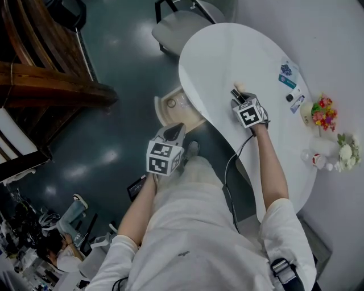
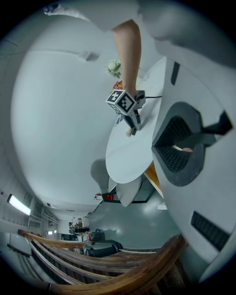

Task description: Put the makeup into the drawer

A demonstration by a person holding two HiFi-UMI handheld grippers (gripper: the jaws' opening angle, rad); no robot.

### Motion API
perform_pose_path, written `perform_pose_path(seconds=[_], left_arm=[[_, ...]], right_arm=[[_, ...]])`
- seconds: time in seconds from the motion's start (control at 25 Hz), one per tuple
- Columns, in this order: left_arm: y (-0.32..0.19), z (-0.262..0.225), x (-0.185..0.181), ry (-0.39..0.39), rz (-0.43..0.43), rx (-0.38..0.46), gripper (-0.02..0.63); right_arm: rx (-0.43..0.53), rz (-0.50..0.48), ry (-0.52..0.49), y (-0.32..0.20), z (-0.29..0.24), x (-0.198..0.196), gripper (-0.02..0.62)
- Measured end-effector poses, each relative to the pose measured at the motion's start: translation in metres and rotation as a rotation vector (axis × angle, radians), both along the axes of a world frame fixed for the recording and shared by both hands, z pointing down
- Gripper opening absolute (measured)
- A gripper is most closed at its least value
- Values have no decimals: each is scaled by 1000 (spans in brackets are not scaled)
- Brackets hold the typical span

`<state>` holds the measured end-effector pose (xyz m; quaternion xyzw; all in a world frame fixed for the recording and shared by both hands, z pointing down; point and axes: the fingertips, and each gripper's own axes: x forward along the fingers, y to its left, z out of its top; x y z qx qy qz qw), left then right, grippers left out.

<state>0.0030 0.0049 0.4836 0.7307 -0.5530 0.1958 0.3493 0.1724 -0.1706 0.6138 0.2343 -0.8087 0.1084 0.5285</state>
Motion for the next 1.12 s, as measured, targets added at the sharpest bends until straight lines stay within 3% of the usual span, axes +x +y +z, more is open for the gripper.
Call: perform_pose_path(seconds=[0.32,0.8,1.12], left_arm=[[3,1,-1,7,6,-4,9],[11,-4,-19,15,12,5,9],[16,-9,-31,30,60,18,9]], right_arm=[[-36,14,-9,9,3,-5,100],[-49,66,-23,13,-5,-9,95],[-28,116,-5,25,-19,-10,95]])
